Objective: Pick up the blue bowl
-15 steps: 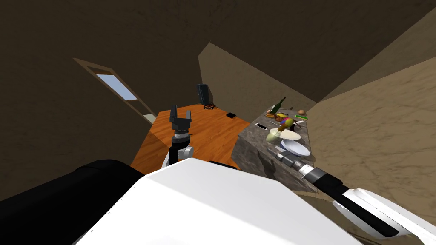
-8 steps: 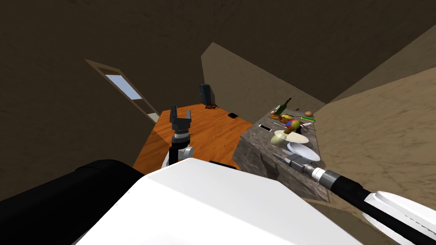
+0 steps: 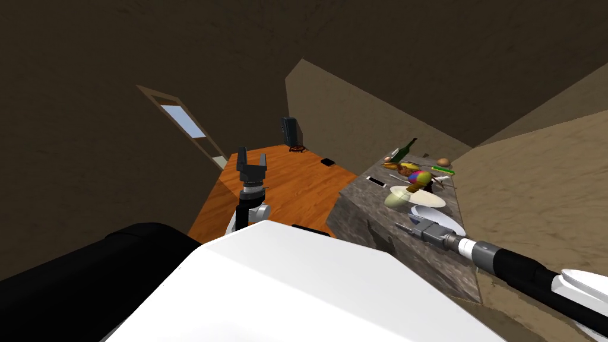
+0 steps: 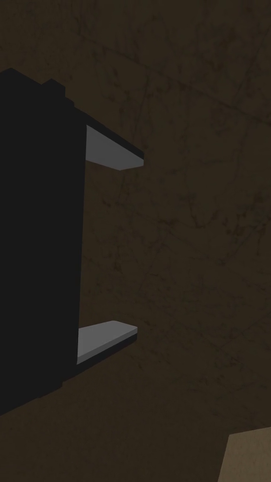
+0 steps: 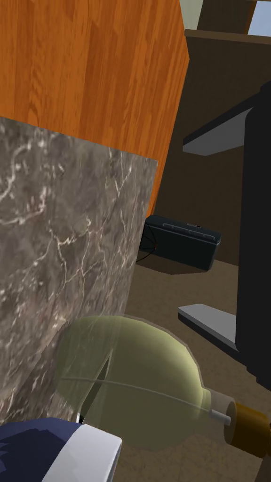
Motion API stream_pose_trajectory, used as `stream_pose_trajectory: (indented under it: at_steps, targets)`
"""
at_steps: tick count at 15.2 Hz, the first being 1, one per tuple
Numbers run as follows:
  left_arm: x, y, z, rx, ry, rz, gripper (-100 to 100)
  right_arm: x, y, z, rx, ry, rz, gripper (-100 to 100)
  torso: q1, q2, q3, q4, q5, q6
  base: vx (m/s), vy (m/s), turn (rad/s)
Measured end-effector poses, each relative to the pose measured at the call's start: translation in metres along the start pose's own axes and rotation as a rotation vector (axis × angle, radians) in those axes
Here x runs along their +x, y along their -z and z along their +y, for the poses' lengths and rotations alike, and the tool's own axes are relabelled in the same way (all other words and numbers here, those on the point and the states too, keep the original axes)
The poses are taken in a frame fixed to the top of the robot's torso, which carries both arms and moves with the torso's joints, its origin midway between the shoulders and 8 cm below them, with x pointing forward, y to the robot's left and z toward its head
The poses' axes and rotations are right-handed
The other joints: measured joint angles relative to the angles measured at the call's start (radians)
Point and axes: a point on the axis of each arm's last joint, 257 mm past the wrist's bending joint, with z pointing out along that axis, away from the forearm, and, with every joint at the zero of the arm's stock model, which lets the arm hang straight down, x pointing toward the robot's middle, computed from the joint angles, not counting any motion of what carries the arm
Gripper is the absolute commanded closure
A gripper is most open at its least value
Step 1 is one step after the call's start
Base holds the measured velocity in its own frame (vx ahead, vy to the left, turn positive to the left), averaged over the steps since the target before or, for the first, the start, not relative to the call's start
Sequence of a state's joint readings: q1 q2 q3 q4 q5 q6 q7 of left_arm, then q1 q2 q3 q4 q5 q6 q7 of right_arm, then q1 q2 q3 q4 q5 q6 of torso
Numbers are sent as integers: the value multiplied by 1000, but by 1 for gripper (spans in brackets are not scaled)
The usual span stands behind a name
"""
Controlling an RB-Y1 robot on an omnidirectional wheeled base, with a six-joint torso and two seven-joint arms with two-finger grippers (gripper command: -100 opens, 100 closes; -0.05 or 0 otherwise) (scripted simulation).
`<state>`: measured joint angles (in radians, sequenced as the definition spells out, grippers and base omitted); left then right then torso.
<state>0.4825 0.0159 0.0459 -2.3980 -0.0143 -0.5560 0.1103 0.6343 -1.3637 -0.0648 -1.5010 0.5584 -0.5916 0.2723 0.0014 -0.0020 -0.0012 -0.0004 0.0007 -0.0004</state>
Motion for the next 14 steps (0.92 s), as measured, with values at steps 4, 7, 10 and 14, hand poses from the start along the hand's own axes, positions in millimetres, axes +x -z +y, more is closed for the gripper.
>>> stream_pose_trajectory:
  at_steps: [4,7,10,14]
  targets:
    - [0,0,0,0,0,0,0,30,22,-23,-1,101,127,-100,-1,-1,0,0,0,0,37,7,100]
    - [0,0,0,0,0,0,0,50,40,-40,-7,174,226,-100,-2,-1,0,0,0,0,39,-8,97]
    - [0,0,0,0,0,0,0,69,58,-52,-23,237,316,-100,-2,-1,0,0,-1,0,35,-15,100]
    - [0,0,0,0,0,0,0,100,88,-66,-55,311,449,-100,-3,-1,-1,0,-1,0,47,-24,128]
